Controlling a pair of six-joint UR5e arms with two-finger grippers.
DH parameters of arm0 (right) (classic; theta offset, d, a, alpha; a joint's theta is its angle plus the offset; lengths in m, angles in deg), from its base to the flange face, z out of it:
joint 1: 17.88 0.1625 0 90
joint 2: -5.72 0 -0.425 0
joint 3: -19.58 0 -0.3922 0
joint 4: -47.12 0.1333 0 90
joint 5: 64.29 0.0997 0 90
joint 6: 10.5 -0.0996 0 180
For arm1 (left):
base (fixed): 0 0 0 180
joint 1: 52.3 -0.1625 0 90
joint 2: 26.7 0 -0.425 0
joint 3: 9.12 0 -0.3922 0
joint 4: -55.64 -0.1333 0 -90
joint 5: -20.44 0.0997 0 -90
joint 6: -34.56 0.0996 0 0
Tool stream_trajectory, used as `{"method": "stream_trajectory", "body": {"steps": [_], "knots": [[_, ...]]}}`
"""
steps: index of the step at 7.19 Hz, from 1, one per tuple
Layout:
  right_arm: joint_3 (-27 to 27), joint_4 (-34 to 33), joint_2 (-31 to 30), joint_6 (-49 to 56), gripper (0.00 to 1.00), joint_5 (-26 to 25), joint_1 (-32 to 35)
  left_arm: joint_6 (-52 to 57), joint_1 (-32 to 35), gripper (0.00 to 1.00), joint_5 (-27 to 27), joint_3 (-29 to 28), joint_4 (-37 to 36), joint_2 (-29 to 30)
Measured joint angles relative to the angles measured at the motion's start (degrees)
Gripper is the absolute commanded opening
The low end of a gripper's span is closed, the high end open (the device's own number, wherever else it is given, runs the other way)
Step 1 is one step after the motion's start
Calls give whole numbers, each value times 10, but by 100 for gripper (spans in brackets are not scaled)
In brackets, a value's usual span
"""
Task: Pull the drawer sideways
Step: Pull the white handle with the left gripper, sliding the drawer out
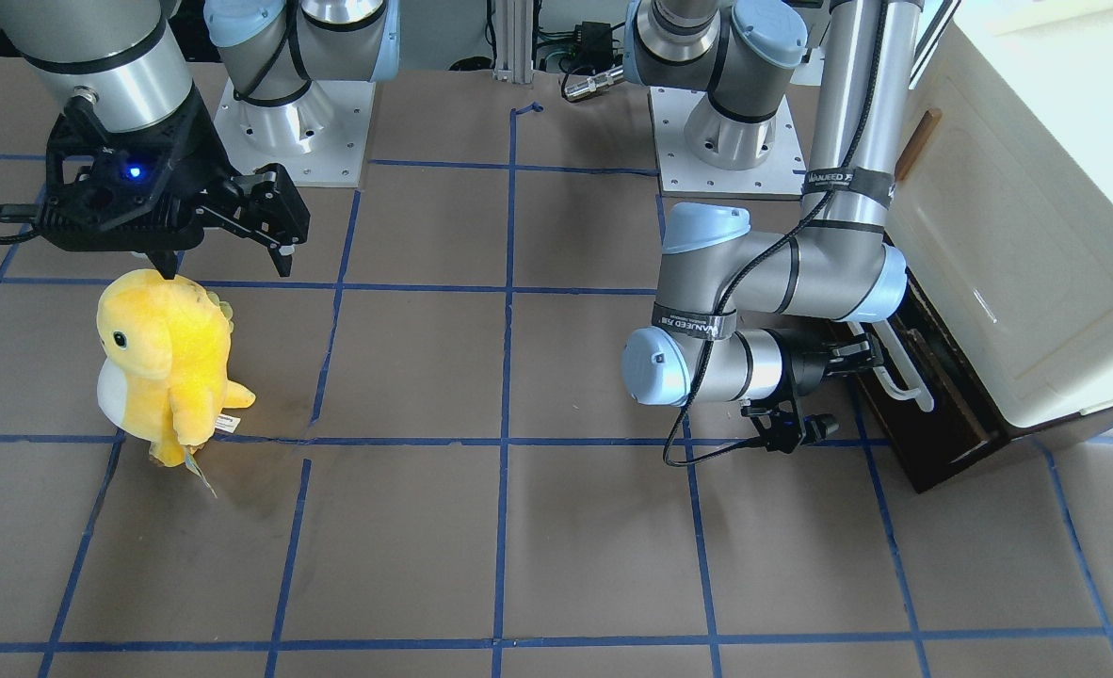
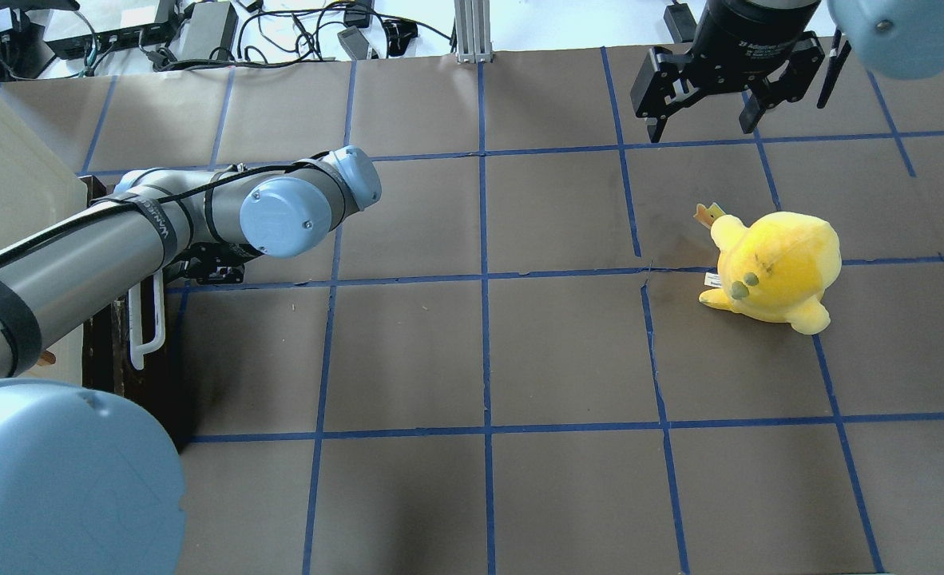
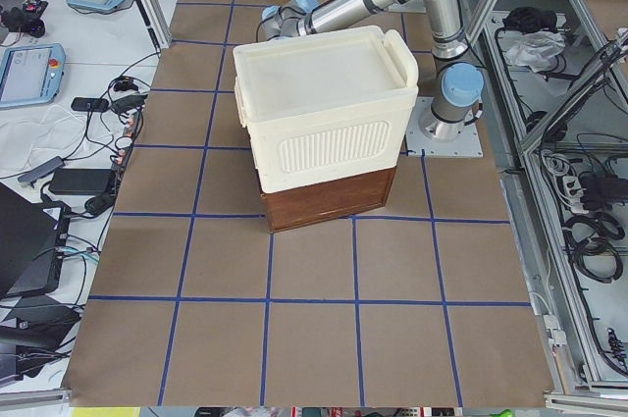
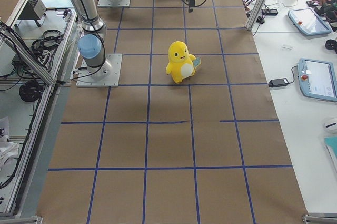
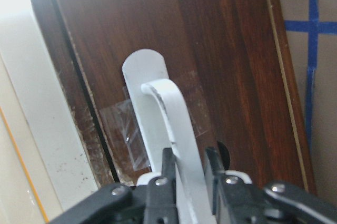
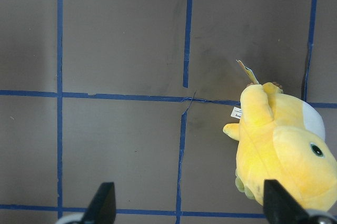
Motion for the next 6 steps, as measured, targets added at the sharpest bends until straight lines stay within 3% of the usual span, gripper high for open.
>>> {"method": "stream_trajectory", "body": {"steps": [6], "knots": [[0, 0, 0, 0, 100, 0, 0, 21, 4, 12, -15, -11, -1, 0]]}}
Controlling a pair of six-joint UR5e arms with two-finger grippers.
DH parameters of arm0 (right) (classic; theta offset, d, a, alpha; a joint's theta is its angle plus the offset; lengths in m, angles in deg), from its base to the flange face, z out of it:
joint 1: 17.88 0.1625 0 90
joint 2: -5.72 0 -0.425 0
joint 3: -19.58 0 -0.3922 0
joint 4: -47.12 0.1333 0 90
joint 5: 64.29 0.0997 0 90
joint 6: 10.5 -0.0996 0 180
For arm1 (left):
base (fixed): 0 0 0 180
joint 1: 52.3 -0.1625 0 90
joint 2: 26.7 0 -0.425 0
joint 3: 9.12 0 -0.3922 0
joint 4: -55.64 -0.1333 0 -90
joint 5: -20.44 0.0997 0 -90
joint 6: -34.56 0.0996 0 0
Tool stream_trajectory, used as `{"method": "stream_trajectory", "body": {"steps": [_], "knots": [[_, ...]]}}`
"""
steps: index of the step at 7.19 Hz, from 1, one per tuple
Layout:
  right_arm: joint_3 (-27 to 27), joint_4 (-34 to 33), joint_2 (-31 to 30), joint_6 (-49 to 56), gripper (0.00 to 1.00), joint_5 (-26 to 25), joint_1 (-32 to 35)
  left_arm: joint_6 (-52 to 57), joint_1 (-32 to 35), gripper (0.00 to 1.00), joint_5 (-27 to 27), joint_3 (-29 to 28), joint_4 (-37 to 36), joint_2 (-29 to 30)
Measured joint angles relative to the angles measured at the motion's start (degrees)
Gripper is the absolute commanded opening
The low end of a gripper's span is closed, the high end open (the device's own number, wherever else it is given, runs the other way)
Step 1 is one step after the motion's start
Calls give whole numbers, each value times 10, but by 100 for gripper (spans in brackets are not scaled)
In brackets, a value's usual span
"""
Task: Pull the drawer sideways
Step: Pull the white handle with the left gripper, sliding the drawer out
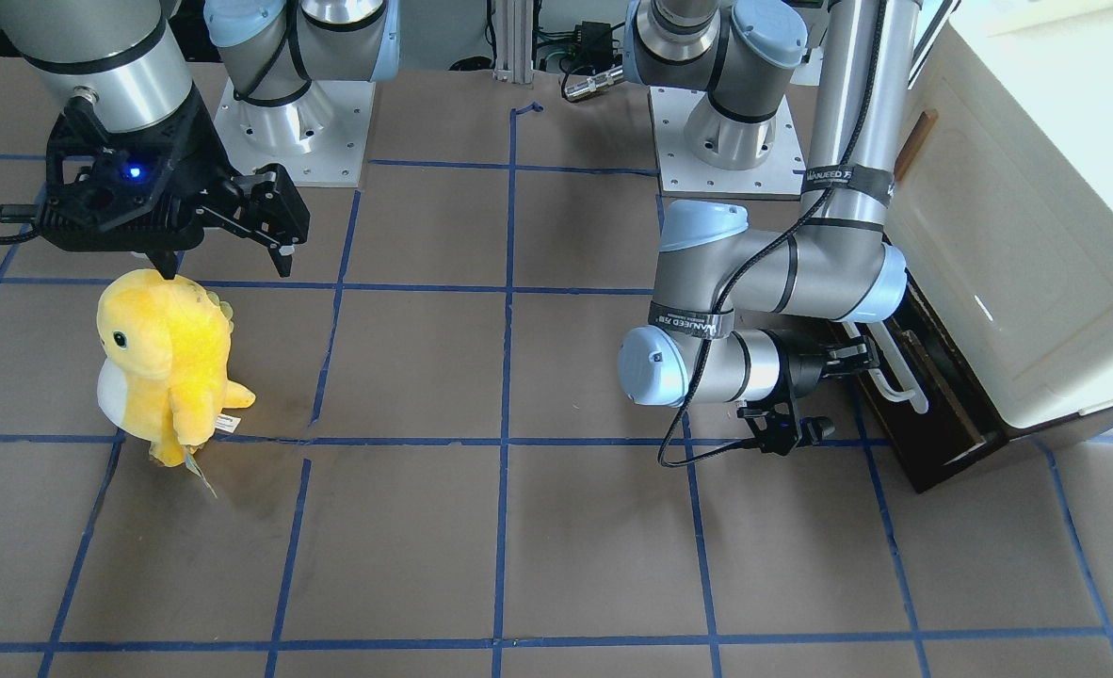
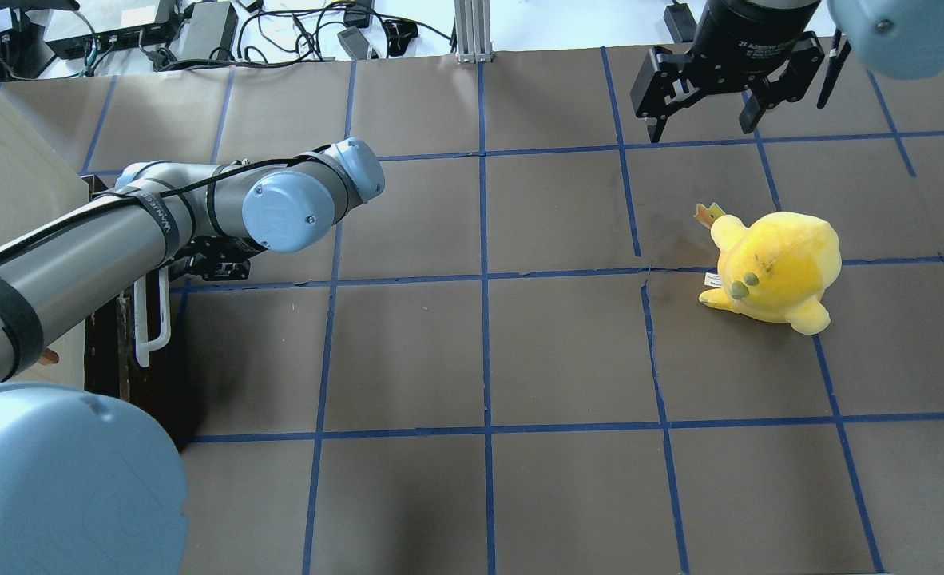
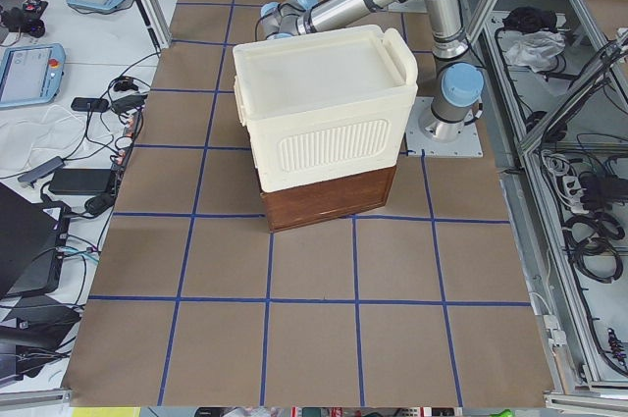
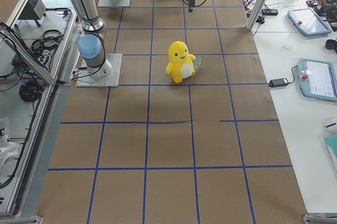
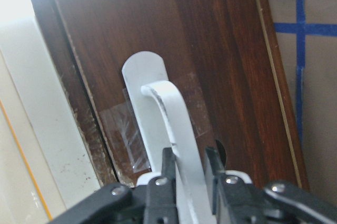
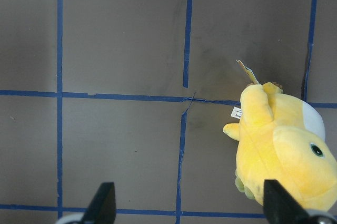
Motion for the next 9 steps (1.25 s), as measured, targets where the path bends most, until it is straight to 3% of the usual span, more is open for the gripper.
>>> {"method": "stream_trajectory", "body": {"steps": [9], "knots": [[0, 0, 0, 0, 100, 0, 0, 3, 5, 12, -7, -8, 0, 2]]}}
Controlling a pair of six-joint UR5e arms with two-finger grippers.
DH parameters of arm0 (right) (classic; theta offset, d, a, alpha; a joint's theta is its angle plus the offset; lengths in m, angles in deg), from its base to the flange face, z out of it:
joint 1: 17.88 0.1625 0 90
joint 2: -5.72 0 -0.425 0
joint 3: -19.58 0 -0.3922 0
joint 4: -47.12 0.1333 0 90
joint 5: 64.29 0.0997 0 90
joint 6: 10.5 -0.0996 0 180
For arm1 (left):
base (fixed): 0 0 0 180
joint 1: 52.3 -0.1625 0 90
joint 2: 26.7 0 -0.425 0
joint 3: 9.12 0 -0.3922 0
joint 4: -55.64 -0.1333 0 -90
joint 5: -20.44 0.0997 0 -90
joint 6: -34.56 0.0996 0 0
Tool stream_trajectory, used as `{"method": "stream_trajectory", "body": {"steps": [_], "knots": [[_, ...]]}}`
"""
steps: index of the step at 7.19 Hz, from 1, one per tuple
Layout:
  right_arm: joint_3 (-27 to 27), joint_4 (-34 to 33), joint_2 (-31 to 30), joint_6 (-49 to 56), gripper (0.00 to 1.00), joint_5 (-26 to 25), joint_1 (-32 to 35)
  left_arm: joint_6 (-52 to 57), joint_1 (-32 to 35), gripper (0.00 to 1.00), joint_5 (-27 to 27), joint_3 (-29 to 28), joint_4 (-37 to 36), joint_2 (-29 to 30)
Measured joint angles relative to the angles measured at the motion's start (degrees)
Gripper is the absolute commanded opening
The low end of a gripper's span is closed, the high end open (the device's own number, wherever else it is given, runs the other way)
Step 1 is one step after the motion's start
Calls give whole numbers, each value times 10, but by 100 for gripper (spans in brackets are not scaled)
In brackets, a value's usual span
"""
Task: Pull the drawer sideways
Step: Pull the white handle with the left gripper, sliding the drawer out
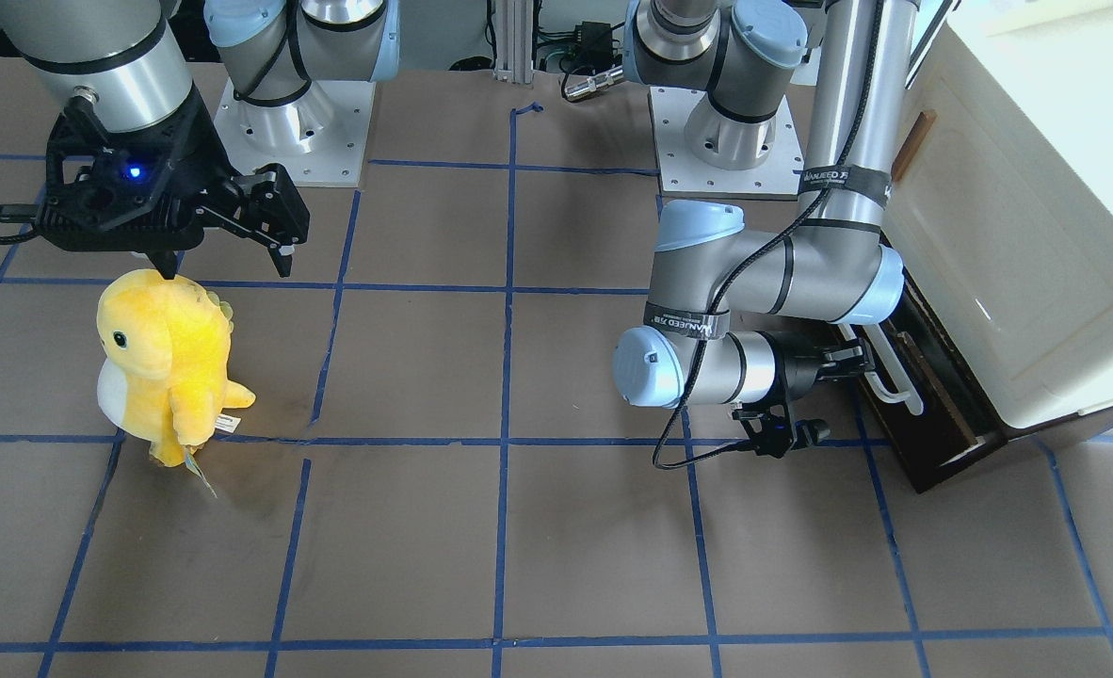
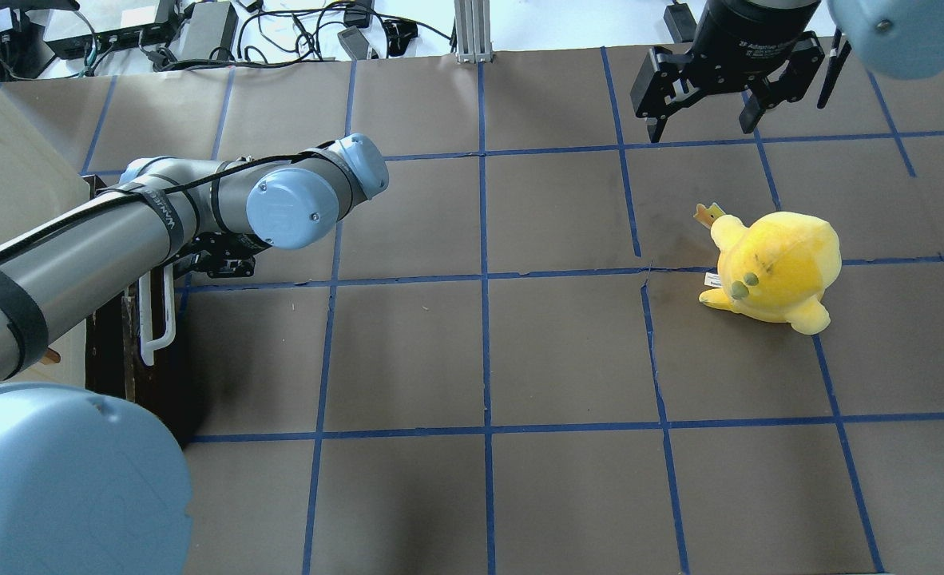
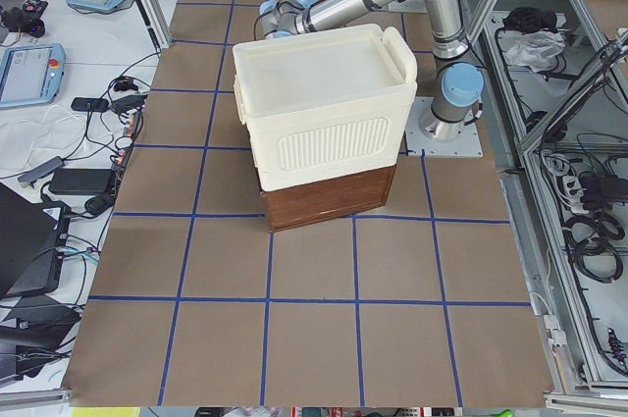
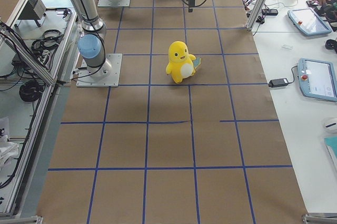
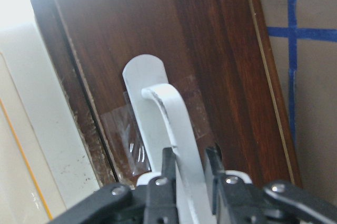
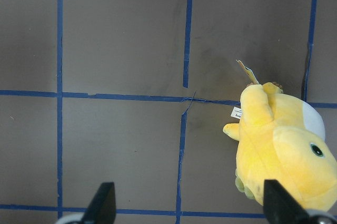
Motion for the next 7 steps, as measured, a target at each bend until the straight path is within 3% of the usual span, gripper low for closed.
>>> {"method": "stream_trajectory", "body": {"steps": [7], "knots": [[0, 0, 0, 0, 100, 0, 0, 1, 8, 13, -7, -1, 0, 4]]}}
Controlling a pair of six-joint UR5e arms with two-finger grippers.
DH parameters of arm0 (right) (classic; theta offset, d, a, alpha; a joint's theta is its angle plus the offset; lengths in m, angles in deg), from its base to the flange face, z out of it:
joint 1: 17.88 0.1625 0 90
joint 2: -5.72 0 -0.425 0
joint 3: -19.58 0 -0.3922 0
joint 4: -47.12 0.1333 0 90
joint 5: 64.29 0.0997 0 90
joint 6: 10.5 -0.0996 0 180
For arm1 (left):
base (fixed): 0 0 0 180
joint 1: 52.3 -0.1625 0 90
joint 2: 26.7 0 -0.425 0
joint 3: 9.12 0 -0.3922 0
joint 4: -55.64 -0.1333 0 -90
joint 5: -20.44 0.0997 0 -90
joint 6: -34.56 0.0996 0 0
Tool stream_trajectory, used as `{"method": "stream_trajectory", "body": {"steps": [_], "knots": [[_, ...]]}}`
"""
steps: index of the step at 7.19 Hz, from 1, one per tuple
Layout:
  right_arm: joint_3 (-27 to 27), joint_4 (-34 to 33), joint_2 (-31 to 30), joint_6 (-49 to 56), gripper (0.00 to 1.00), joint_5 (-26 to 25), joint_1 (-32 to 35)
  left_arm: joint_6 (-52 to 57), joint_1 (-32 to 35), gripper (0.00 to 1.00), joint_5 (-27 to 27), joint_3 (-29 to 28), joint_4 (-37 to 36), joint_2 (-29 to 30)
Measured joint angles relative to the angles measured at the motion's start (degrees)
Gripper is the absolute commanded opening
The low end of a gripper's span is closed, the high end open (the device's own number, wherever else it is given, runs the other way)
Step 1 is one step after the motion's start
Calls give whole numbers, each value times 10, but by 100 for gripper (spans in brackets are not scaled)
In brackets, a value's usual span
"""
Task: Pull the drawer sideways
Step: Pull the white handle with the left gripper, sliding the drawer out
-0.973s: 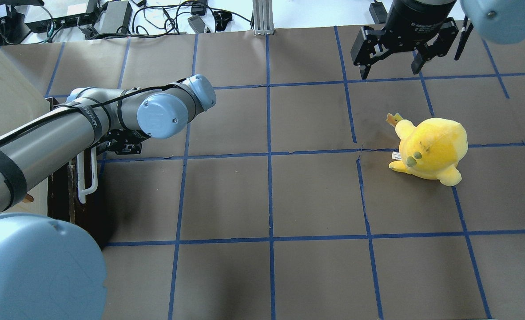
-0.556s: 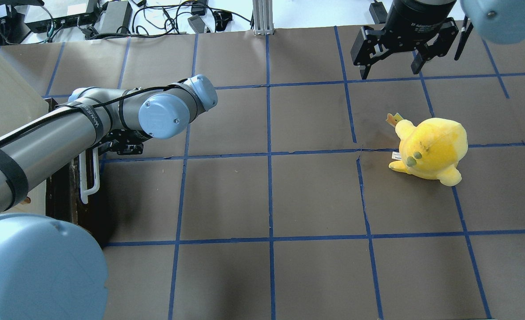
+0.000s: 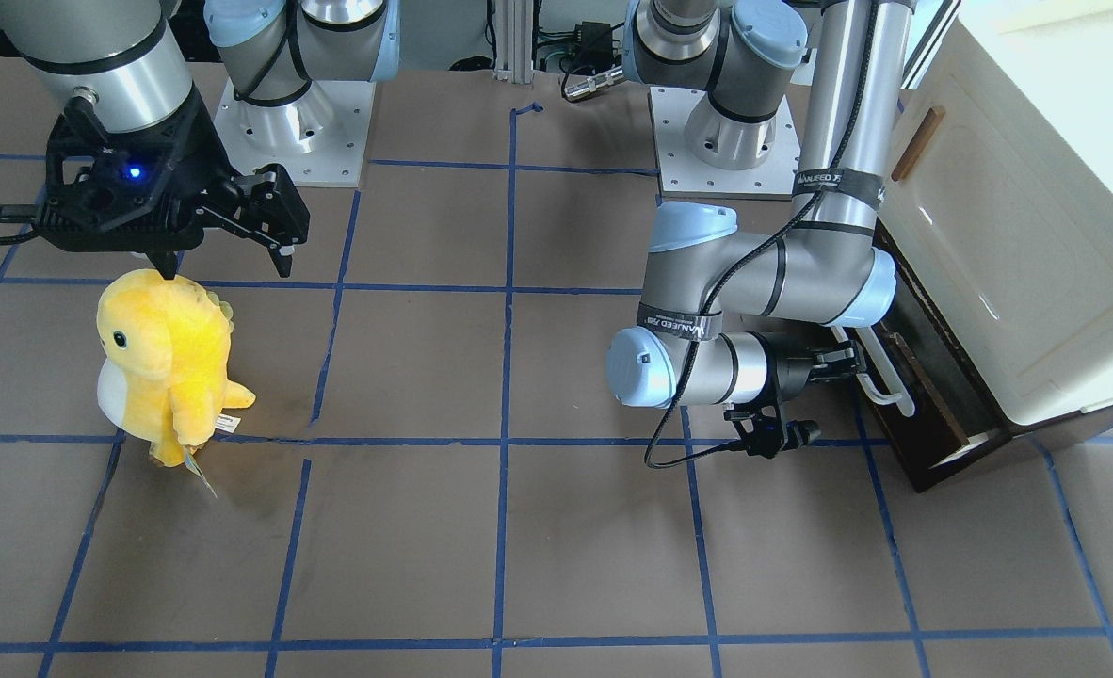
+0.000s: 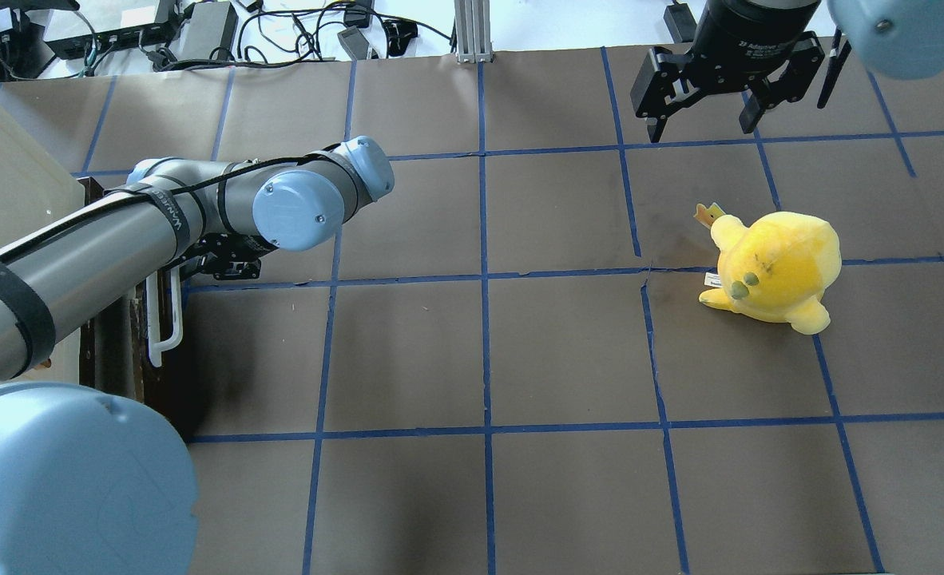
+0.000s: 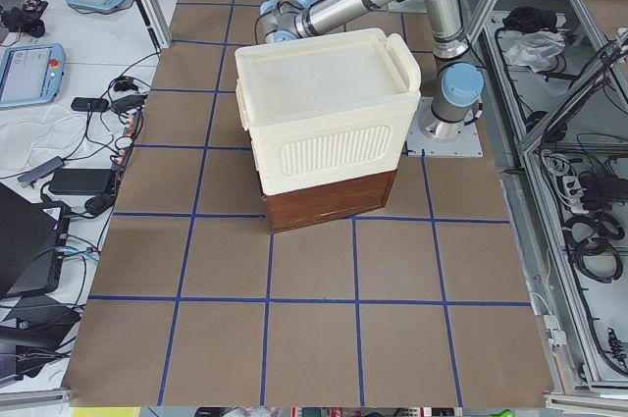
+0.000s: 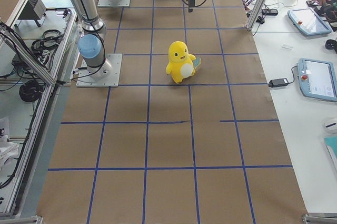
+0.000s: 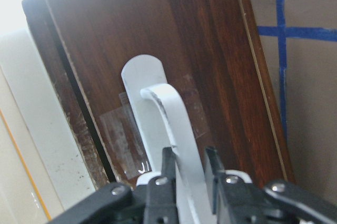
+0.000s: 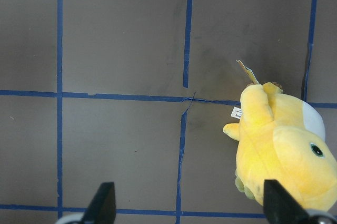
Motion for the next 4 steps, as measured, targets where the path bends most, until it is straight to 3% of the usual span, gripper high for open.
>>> {"method": "stream_trajectory", "body": {"steps": [4], "knots": [[0, 0, 0, 0, 100, 0, 0, 1, 9, 13, -7, -5, 0, 2]]}}
